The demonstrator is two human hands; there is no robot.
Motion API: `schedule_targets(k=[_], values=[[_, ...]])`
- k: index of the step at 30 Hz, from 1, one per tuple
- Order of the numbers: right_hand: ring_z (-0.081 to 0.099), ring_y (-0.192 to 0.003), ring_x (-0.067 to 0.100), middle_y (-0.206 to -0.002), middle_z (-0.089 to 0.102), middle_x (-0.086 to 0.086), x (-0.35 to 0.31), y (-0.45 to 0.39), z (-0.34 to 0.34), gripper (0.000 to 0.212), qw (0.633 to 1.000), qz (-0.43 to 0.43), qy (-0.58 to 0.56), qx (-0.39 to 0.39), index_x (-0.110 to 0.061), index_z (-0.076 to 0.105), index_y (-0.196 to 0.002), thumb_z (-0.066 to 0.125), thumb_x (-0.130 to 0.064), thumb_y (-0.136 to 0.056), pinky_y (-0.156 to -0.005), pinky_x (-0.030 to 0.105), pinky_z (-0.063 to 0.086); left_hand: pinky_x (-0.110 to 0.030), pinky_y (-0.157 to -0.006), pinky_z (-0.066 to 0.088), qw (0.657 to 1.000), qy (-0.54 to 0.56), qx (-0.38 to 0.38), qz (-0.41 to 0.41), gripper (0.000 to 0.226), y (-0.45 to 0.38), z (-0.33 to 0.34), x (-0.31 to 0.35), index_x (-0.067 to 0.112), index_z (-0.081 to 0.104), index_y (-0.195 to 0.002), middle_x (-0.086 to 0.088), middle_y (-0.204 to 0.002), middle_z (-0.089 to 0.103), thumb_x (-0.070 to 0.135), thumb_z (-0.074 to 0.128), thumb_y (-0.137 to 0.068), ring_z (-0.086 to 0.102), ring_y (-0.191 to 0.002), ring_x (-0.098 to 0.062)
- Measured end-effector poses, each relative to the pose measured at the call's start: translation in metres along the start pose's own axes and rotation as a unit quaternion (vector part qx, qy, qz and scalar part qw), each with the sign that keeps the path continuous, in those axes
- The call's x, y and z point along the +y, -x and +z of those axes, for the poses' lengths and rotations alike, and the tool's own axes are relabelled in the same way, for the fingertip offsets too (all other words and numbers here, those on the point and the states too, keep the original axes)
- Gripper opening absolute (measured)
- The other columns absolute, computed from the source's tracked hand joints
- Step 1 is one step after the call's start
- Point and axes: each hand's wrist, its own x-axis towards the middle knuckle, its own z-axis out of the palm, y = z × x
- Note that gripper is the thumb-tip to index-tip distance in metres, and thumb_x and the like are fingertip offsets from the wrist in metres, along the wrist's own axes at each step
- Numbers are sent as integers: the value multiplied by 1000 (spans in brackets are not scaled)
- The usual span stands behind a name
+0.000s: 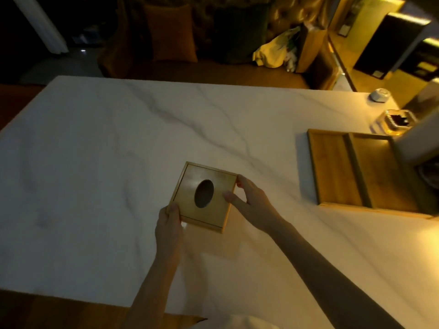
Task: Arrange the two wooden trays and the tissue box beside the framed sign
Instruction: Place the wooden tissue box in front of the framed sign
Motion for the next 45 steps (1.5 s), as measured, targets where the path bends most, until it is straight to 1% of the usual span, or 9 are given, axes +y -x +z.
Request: schedule_targets(k=[2,7,13,18,22,28,33,37,45], values=[[48,-113,19,-131,50,3,10,8,-21,61,999,9,-14,41,-20,35,-133,42,-57,-85,-91,33,40,-37,-77,43,999,1,-27,18,29,5,21,14,7,48,-103,-5,-80,51,30,33,-94,50,-85,-24],[52,-109,13,-121,57,-2,41,37,-76,60,990,31,-46,132,-23,43,-124,44,-64,-80,-94,40,48,-36,-84,42,994,-6,-102,45,26,26,80,35,13,45,-104,-13,-102,53,32,31,-94,51,-100,-24],[54,-105,9,-115,60,-5,80,86,-139,50,971,60,-88,214,-22,48,-120,50,-54,-82,-84,27,48,-41,-91,44,980,-29,-185,73,34,62,157,47,5,46,-109,-10,-93,54,33,33,-94,53,-98,-26],[49,-104,9,-116,52,-12,118,131,-188,56,952,115,-82,270,-21,44,-126,47,-51,-78,-85,26,45,-39,-85,46,963,-62,-246,91,39,99,224,51,4,47,-112,-4,-84,53,35,33,-93,55,-90,-24],[47,-111,8,-131,51,-4,153,170,-216,59,930,175,-78,312,-23,40,-131,49,-49,-79,-87,27,42,-23,-59,39,944,-91,-297,109,33,135,274,46,4,49,-100,0,-68,47,31,32,-94,47,-65,-12],[45,-124,22,-138,47,3,191,225,-233,68,895,273,-110,335,-22,39,-133,47,-53,-73,-91,32,40,-8,-47,40,931,-104,-340,85,24,181,327,23,5,48,-91,-2,-66,46,24,34,-94,46,-62,-10],[43,-126,23,-138,46,1,214,253,-234,65,874,310,-151,343,-25,39,-130,47,-54,-73,-96,38,39,-2,-41,39,913,-145,-376,65,32,198,356,-3,-1,48,-108,1,-68,48,24,32,-95,47,-64,-9],[42,-120,13,-131,46,-9,226,264,-227,91,866,324,-191,329,-36,38,-126,40,-89,-52,-100,45,39,-7,-43,43,900,-179,-394,60,33,205,364,-15,3,45,-113,0,-73,48,27,30,-95,47,-64,-9],[45,-124,20,-130,49,-9,242,268,-222,73,857,317,-238,329,-52,38,-110,43,-91,-48,-101,53,42,-1,-45,40,890,-194,-405,78,33,205,373,-18,3,46,-113,5,-72,48,26,31,-95,47,-65,-6]])
